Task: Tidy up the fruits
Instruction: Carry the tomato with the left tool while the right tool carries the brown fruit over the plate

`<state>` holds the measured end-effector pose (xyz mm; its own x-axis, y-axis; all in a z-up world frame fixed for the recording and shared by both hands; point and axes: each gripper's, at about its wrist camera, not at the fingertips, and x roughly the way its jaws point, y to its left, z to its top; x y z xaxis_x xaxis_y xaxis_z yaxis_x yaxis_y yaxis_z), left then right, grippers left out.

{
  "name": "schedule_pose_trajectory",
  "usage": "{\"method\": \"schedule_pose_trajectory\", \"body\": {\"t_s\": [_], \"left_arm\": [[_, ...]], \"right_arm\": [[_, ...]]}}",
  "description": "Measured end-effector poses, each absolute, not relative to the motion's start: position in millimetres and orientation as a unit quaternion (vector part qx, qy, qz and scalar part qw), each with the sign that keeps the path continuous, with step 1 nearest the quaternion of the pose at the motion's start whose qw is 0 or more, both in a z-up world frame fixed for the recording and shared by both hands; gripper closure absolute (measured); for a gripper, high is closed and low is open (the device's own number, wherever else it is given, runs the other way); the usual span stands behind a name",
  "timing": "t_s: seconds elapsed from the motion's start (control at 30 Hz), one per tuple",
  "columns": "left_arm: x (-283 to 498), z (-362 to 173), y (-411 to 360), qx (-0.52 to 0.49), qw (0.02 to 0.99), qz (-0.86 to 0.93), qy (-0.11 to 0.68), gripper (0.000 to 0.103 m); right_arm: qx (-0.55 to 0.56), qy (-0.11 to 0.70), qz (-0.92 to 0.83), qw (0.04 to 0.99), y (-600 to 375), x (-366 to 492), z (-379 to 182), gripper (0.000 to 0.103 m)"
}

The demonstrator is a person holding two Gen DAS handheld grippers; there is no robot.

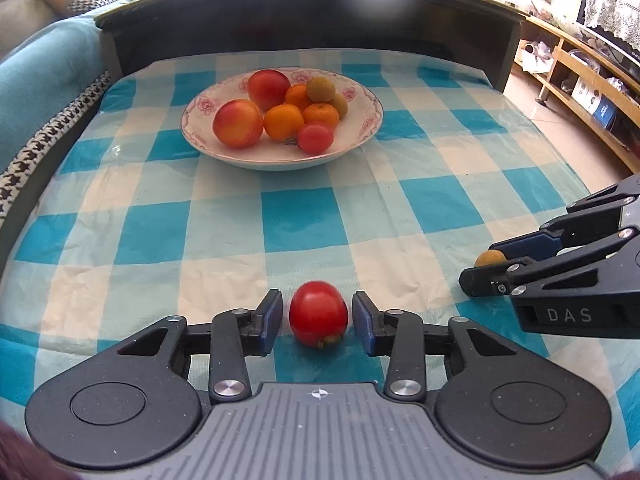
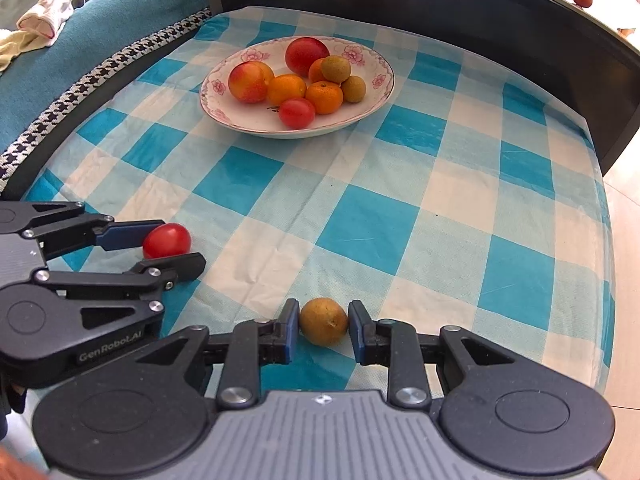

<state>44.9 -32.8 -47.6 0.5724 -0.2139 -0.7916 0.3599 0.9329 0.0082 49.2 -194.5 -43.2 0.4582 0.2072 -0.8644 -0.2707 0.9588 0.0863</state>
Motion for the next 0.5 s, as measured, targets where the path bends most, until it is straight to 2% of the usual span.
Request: {"method": "schedule_pose_trajectory", "body": {"t_s": [0.1, 0.3, 0.4, 0.5], "left_arm": [[46.8, -47.8, -35.5, 0.081, 0.881, -0.172, 0.433, 0.042], [44.0, -50.4, -37.7, 0.088, 0.883, -0.176, 0.426, 0.038], [44.8, -49.0, -38.9, 0.087, 0.882, -0.174, 0.429, 0.042], [43.5, -46.3, -39.8, 0.091, 0.880, -0.174, 0.433, 0.055]], "right_arm": [[-0.027, 0.504, 0.141, 0.852, -194.2, 51.8, -42.8, 0.060], [-0.027, 0.507, 0.148, 0.849, -192.5, 55.1, -42.2, 0.057], [-0.026, 0.506, 0.148, 0.850, -193.1, 54.4, -42.1, 0.057], [-0.031, 0.506, 0.145, 0.850, -191.8, 53.4, -41.9, 0.061]]}}
